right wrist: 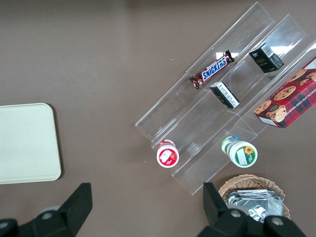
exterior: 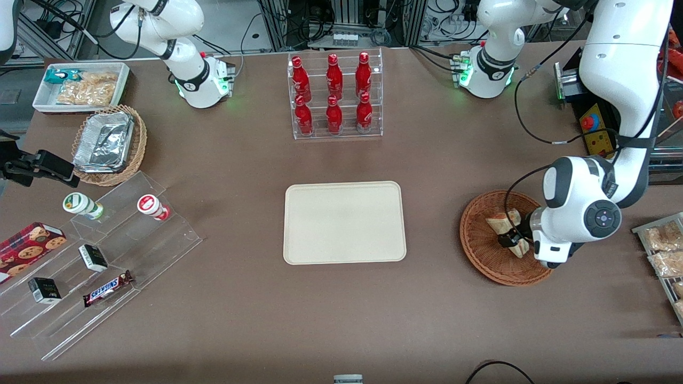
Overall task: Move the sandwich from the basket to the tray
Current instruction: 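Lower the left gripper and close it on the sandwich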
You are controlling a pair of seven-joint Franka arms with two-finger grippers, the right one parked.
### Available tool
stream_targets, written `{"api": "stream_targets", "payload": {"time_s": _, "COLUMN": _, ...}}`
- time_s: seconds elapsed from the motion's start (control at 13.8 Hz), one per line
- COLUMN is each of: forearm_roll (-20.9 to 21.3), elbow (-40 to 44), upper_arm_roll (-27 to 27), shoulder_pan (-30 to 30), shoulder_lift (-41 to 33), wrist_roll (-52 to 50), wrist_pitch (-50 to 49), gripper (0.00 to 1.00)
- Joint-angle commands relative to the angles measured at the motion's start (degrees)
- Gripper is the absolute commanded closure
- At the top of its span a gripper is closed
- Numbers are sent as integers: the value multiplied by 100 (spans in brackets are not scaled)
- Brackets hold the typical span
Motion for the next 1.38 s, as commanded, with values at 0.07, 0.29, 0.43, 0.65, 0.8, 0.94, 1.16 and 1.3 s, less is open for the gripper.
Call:
{"api": "stream_targets", "payload": {"time_s": 0.07, "forearm_roll": -41, "elbow": -185, "upper_arm_roll": -7, "shoulder_pan": -39, "shoulder_lift": -130, "wrist_roll": -120, "wrist_pitch": 82, "gripper": 0}}
{"api": "stream_targets", "payload": {"time_s": 0.29, "forearm_roll": -6, "elbow": -195, "upper_arm_roll": -7, "shoulder_pan": -74, "shoulder_lift": -209, "wrist_roll": -252, "wrist_pitch": 65, "gripper": 0}}
{"api": "stream_targets", "payload": {"time_s": 0.43, "forearm_roll": 21, "elbow": -203, "upper_arm_roll": -7, "shoulder_pan": -117, "shoulder_lift": -288, "wrist_roll": -208, "wrist_pitch": 47, "gripper": 0}}
{"api": "stream_targets", "payload": {"time_s": 0.65, "forearm_roll": 56, "elbow": -203, "upper_arm_roll": -7, "shoulder_pan": -231, "shoulder_lift": -306, "wrist_roll": -129, "wrist_pitch": 20, "gripper": 0}}
{"api": "stream_targets", "payload": {"time_s": 0.8, "forearm_roll": 82, "elbow": -221, "upper_arm_roll": -7, "shoulder_pan": -232, "shoulder_lift": -297, "wrist_roll": -103, "wrist_pitch": 20, "gripper": 0}}
{"api": "stream_targets", "payload": {"time_s": 0.94, "forearm_roll": 117, "elbow": -308, "upper_arm_roll": -7, "shoulder_pan": -232, "shoulder_lift": -306, "wrist_roll": -85, "wrist_pitch": 38, "gripper": 0}}
{"api": "stream_targets", "payload": {"time_s": 1.16, "forearm_roll": 117, "elbow": -335, "upper_arm_roll": 2, "shoulder_pan": -223, "shoulder_lift": -323, "wrist_roll": 46, "wrist_pitch": 29, "gripper": 1}}
{"api": "stream_targets", "payload": {"time_s": 1.3, "forearm_roll": 126, "elbow": -335, "upper_arm_roll": 19, "shoulder_pan": -197, "shoulder_lift": -341, "wrist_roll": 117, "wrist_pitch": 20, "gripper": 6}}
